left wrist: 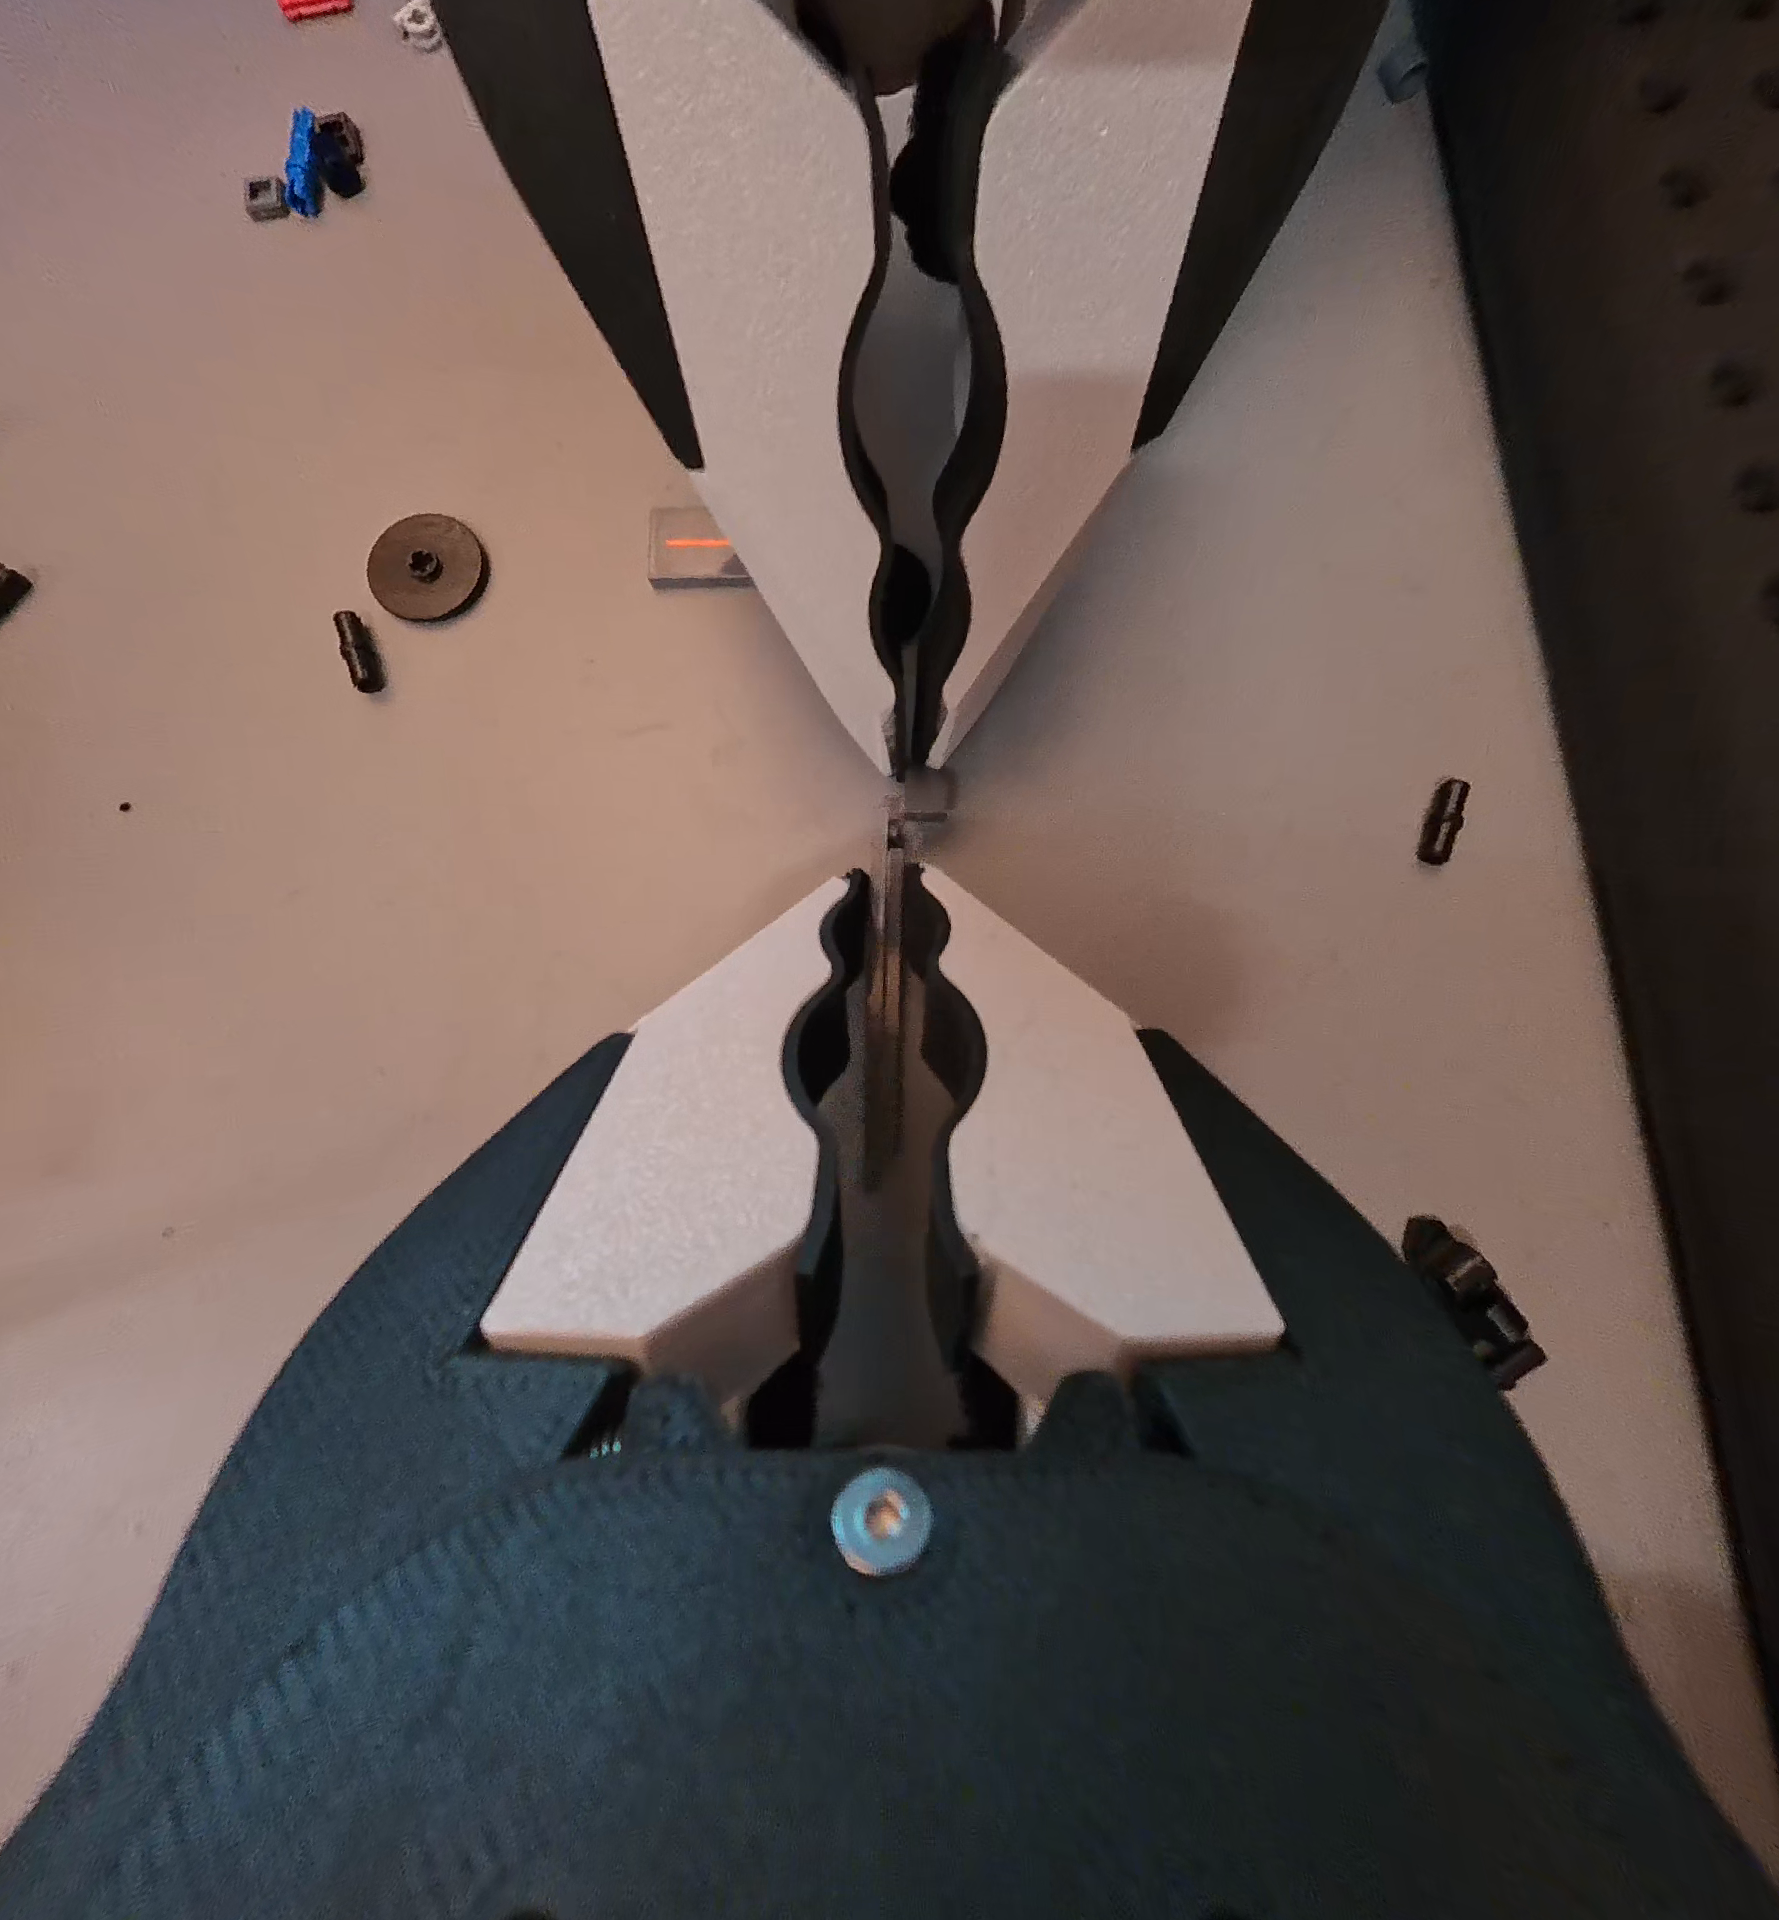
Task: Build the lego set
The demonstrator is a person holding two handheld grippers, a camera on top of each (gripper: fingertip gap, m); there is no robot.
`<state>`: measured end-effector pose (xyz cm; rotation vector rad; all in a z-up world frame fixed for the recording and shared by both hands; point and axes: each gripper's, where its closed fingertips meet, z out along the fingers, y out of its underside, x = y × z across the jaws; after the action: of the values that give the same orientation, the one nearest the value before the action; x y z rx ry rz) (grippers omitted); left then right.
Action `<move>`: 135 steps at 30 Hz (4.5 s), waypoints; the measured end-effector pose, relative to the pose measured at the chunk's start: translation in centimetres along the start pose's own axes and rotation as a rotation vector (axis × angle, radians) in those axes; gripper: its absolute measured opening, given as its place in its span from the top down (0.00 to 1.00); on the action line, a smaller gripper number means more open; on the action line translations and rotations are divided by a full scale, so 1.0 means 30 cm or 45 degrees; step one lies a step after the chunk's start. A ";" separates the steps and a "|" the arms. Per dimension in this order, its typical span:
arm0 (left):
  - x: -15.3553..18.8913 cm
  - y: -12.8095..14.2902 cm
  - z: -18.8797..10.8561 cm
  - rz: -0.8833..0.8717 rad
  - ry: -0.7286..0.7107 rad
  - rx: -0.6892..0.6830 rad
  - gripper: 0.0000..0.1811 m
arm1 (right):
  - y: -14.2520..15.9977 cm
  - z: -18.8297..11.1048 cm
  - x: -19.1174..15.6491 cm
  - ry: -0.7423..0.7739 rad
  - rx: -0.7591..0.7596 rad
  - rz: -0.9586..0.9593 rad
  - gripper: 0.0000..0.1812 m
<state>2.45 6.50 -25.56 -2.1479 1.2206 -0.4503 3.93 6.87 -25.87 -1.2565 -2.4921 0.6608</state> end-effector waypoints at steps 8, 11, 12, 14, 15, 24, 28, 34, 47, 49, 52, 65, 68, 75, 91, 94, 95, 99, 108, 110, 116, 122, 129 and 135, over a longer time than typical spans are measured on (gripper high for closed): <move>0.040 -0.011 -0.016 -0.109 0.136 0.021 0.98 | -0.004 -0.006 -0.008 -0.012 0.010 -0.012 1.00; 0.061 0.004 -0.016 -0.194 0.219 -0.005 0.98 | -0.005 -0.007 -0.010 -0.013 0.012 -0.020 1.00; 0.058 0.015 -0.012 -0.211 0.222 -0.020 0.97 | -0.005 -0.007 -0.011 -0.015 0.013 -0.022 1.00; 0.045 0.014 -0.010 -0.233 0.209 -0.004 0.97 | -0.005 -0.005 -0.013 -0.016 0.011 -0.024 1.00; 0.042 0.014 -0.009 -0.235 0.210 0.003 0.97 | -0.005 -0.005 -0.013 -0.016 0.010 -0.024 1.00; 0.022 0.018 -0.007 -0.209 0.158 0.011 0.97 | -0.021 -0.012 -0.012 -0.014 0.043 -0.017 0.99; 0.022 0.017 -0.007 -0.208 0.159 0.016 0.97 | -0.038 -0.013 0.005 0.020 0.080 -0.007 0.98; 0.041 -0.003 -0.002 -0.177 0.193 0.049 0.97 | -0.045 0.012 -0.008 -0.008 0.080 -0.009 0.96; -0.019 -0.048 -0.032 0.141 -0.144 0.060 0.87 | -0.049 -0.038 0.040 -0.185 0.263 0.386 0.99; -0.037 -0.038 -0.026 0.203 -0.219 0.008 0.90 | -0.064 -0.055 0.038 -0.244 0.323 0.447 0.98; -0.048 -0.040 -0.028 0.261 -0.274 -0.012 0.95 | -0.072 -0.070 0.040 -0.300 0.373 0.510 0.98; -0.003 0.010 0.001 0.047 -0.044 -0.047 0.96 | -0.057 -0.042 0.037 -0.141 0.260 0.296 0.95; 0.000 0.006 -0.002 0.020 -0.020 -0.024 0.96 | -0.064 -0.040 0.031 -0.144 0.264 0.277 0.99; 0.002 -0.020 -0.012 0.008 -0.008 0.043 0.96 | -0.067 -0.049 0.030 -0.179 0.292 0.321 1.00; -0.010 -0.049 -0.032 -0.127 0.054 0.159 0.95 | -0.061 -0.032 0.038 0.012 0.188 0.080 0.97; -0.036 -0.025 -0.032 -0.002 -0.085 0.079 0.88 | -0.053 -0.035 0.042 -0.032 0.198 0.165 0.97; -0.033 -0.034 -0.035 0.038 -0.103 0.087 0.87 | -0.051 -0.037 0.040 -0.050 0.204 0.187 0.97; -0.044 -0.044 -0.033 0.164 -0.204 0.042 0.92 | -0.041 -0.032 0.037 -0.087 0.193 0.233 0.97; -0.023 0.019 -0.013 0.095 -0.110 -0.074 0.96 | -0.049 -0.047 0.059 0.011 0.198 0.171 0.91; -0.002 0.026 -0.008 0.067 -0.049 -0.078 0.96 | -0.041 -0.040 0.061 0.018 0.178 0.165 0.93; -0.010 0.031 -0.010 0.039 -0.059 -0.073 0.93 | -0.053 -0.051 0.033 -0.021 0.195 0.110 0.93; -0.007 0.039 -0.018 0.026 -0.048 -0.077 0.89 | -0.062 -0.025 -0.078 -0.129 0.126 -0.087 0.93; -0.007 0.042 -0.020 0.028 -0.048 -0.083 0.89 | -0.044 0.007 -0.108 -0.166 0.059 -0.120 0.90; -0.005 0.040 -0.020 0.038 -0.055 -0.088 0.90 | -0.033 0.017 -0.105 -0.160 0.039 -0.125 0.95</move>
<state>1.25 5.96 -25.91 -2.1833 1.2590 -0.3520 4.86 3.67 -25.92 -1.1054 -2.6145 0.7720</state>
